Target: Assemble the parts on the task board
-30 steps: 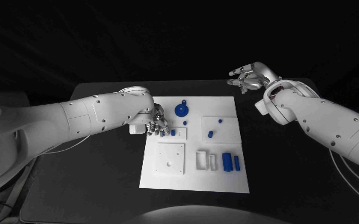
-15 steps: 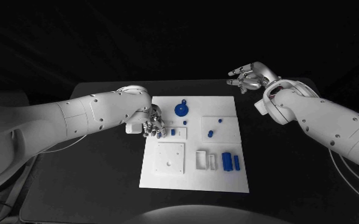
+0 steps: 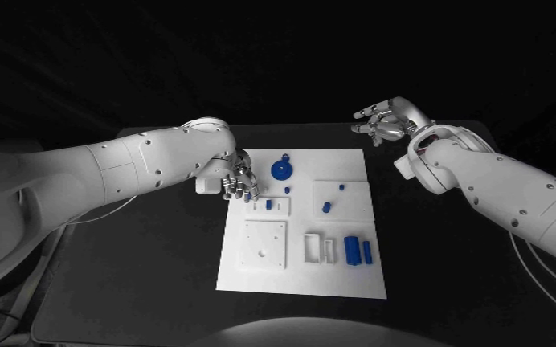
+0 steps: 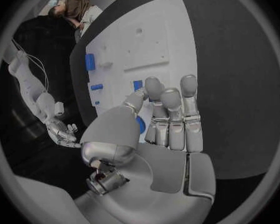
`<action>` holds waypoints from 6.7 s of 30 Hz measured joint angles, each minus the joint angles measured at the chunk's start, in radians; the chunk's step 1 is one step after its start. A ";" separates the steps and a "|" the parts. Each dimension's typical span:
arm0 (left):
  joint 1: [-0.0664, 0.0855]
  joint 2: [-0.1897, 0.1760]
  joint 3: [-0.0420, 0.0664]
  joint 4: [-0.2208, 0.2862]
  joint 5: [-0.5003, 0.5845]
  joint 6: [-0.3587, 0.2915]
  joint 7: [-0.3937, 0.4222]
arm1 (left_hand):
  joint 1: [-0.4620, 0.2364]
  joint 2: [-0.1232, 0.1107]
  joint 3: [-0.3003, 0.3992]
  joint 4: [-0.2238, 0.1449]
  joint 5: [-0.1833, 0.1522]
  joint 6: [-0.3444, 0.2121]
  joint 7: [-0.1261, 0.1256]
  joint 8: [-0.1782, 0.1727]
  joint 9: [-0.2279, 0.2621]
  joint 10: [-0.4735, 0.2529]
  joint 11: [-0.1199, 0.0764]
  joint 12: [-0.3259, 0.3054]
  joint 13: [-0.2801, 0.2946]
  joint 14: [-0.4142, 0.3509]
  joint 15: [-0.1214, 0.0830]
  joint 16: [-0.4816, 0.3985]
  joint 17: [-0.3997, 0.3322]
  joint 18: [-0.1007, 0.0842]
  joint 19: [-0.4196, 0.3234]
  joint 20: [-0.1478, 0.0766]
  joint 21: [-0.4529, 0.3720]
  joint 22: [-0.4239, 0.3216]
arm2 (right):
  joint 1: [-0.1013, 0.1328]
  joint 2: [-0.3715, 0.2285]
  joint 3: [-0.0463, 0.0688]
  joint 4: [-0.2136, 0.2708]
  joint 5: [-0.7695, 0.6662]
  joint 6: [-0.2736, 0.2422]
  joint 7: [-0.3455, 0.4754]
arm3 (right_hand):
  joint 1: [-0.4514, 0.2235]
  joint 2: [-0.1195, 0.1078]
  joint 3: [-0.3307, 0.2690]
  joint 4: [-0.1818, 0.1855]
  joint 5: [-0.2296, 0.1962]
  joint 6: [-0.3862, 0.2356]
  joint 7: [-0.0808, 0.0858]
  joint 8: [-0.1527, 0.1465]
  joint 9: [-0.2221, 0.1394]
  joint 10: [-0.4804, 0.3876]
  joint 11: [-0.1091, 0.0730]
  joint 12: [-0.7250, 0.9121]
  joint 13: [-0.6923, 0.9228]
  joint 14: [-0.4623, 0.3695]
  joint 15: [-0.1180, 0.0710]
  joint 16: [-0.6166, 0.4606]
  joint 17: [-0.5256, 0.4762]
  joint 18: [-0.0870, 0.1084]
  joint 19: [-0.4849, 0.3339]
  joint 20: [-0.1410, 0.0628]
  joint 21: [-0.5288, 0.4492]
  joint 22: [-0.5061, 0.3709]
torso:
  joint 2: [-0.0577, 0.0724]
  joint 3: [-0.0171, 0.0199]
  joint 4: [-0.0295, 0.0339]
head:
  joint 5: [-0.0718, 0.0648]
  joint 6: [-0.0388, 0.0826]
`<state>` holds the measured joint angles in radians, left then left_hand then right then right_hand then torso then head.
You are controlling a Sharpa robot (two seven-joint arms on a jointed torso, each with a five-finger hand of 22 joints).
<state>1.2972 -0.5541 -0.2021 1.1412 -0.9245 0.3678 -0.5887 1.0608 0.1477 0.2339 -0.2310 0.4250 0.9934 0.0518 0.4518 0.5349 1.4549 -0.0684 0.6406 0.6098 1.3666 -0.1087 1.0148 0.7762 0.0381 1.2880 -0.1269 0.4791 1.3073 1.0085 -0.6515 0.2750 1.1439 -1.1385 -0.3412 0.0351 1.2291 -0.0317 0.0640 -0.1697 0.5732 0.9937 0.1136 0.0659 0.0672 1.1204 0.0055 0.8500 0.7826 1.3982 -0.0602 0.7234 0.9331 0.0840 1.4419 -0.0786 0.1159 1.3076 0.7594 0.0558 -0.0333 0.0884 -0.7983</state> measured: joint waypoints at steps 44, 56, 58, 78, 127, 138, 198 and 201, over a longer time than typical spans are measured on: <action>-0.018 0.152 -0.008 -0.241 0.053 0.252 0.022 | 0.055 0.016 -0.017 -0.017 -0.083 0.039 0.039 -0.221 0.151 -0.013 0.001 0.015 0.000 -0.018 0.011 0.026 0.022 0.000 -0.023 0.009 0.020 0.000 | -0.004 0.014 0.000 -0.003 -0.001 0.006 0.000 | -0.005 -0.005 0.000 0.000 0.000 0.000 0.000 0.000 0.000 0.000 0.000 0.000 0.000 0.000 0.000 0.000 0.000 0.000 0.000 0.000 0.000 0.000 | 0.000 0.0000 0.0002 | 0.007 -0.005; -0.024 0.156 -0.009 -0.264 0.064 0.248 0.021 | 0.051 0.020 -0.008 -0.008 -0.064 0.039 0.039 -0.219 0.172 -0.013 0.001 0.015 0.002 -0.018 0.011 0.026 0.023 0.000 -0.023 0.009 0.024 0.000 | -0.004 0.015 0.000 -0.004 -0.001 0.007 0.000 | -0.005 -0.005 0.007 -0.001 0.000 0.000 0.000 0.000 0.000 0.000 0.000 0.000 0.000 0.000 0.000 0.000 0.000 0.000 0.000 0.000 0.000 0.000 | 0.000 0.0000 0.0002 | 0.006 -0.006; -0.026 0.156 -0.010 -0.266 0.067 0.247 0.021 | 0.051 0.020 -0.008 -0.008 -0.064 0.039 0.039 -0.218 0.172 -0.013 0.001 0.015 0.002 -0.018 0.011 0.026 0.023 0.000 -0.023 0.009 0.024 0.000 | -0.004 0.016 0.000 -0.004 -0.001 0.007 0.000 | -0.005 -0.005 0.007 -0.001 0.000 0.000 0.000 0.000 0.000 0.000 0.000 0.000 0.000 0.000 0.000 0.000 0.000 0.000 0.000 0.000 0.000 0.000 | 0.000 0.0001 0.0004 | 0.006 -0.007; -0.028 0.152 -0.011 -0.278 0.092 0.229 0.016 | 0.041 0.030 -0.005 -0.005 -0.060 0.039 0.039 -0.213 0.178 -0.012 0.002 0.015 0.002 -0.018 0.011 0.026 0.022 0.000 -0.023 0.009 0.024 0.000 | -0.004 0.016 0.000 -0.004 -0.004 0.007 -0.001 | -0.005 -0.005 0.010 -0.004 0.000 0.000 0.000 0.000 0.000 0.000 0.000 0.000 0.000 0.000 0.000 0.000 0.000 0.000 0.000 0.000 0.000 0.000 | -0.001 0.0007 0.0008 | 0.007 -0.012; -0.032 0.169 -0.026 -0.318 0.201 0.263 0.010 | -0.031 -0.007 0.052 0.018 0.043 0.059 0.040 -0.209 0.241 0.011 -0.004 0.011 0.014 0.006 0.001 0.062 0.085 0.000 -0.017 0.003 0.043 0.000 | -0.009 0.018 0.000 -0.006 -0.010 0.010 -0.003 | -0.009 -0.009 0.040 -0.029 0.016 0.005 0.002 0.000 0.000 0.000 0.000 0.000 0.000 0.000 0.000 0.000 0.000 0.000 0.000 0.000 0.000 0.000 | 0.000 -0.0006 0.0002 | 0.008 -0.019; -0.031 0.176 -0.025 -0.319 0.161 0.253 0.014 | -0.034 -0.010 0.054 0.015 0.036 0.064 0.035 -0.209 0.247 0.013 -0.002 0.007 0.017 0.013 0.002 0.062 0.086 0.000 -0.017 0.003 0.043 0.000 | -0.009 0.019 0.000 -0.006 -0.010 0.010 -0.004 | -0.009 -0.009 0.040 -0.029 0.020 0.005 0.002 0.000 0.000 0.000 0.000 0.000 0.000 0.000 0.000 0.000 0.000 0.000 0.000 0.000 0.000 0.000 | -0.001 -0.0010 0.0007 | 0.007 -0.018; -0.031 0.179 -0.023 -0.313 0.085 0.272 0.030 | -0.029 -0.013 0.053 0.013 0.013 0.092 0.022 -0.237 0.239 0.011 -0.004 0.003 0.024 0.020 0.002 0.061 0.101 0.000 -0.017 0.004 0.043 0.001 | -0.010 0.019 0.000 -0.005 -0.011 0.015 -0.005 | -0.009 -0.009 0.046 -0.034 0.020 0.005 0.002 0.000 0.000 0.000 0.000 0.000 0.000 0.000 0.000 0.000 0.000 0.000 0.000 0.000 0.000 0.000 | -0.001 -0.0004 0.0006 | 0.004 -0.018; -0.031 0.179 -0.023 -0.313 0.083 0.272 0.030 | -0.029 -0.013 0.053 0.013 0.013 0.092 0.022 -0.237 0.239 0.011 -0.004 0.003 0.024 0.020 0.002 0.061 0.101 0.000 -0.017 0.004 0.043 0.001 | -0.010 0.019 0.000 -0.005 -0.011 0.015 -0.005 | -0.009 -0.009 0.046 -0.034 0.019 0.005 0.002 0.000 0.000 0.000 0.000 0.000 0.000 0.000 0.000 0.000 0.000 0.000 0.000 0.000 0.000 0.000 | -0.001 -0.0004 0.0005 | 0.004 -0.018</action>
<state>1.2659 -0.3750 -0.2255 0.8283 -0.8415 0.6396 -0.5592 1.0318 0.1344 0.2866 -0.2176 0.4384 1.0858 0.0733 0.2146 0.7736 1.4656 -0.0724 0.6436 0.6342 1.3864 -0.1068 1.0763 0.8775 0.0382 1.2706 -0.1234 0.5224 1.3078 0.9988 -0.6329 0.2750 1.1390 -1.1499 -0.3258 0.0299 1.2200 -0.0409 0.1095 -0.2042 0.5927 0.9988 0.1153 0.0659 0.0672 1.1204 0.0055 0.8500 0.7825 1.3982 -0.0602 0.7234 0.9332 0.0841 1.4419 -0.0786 0.1159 1.3073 0.7586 0.0554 -0.0328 0.0928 -0.8167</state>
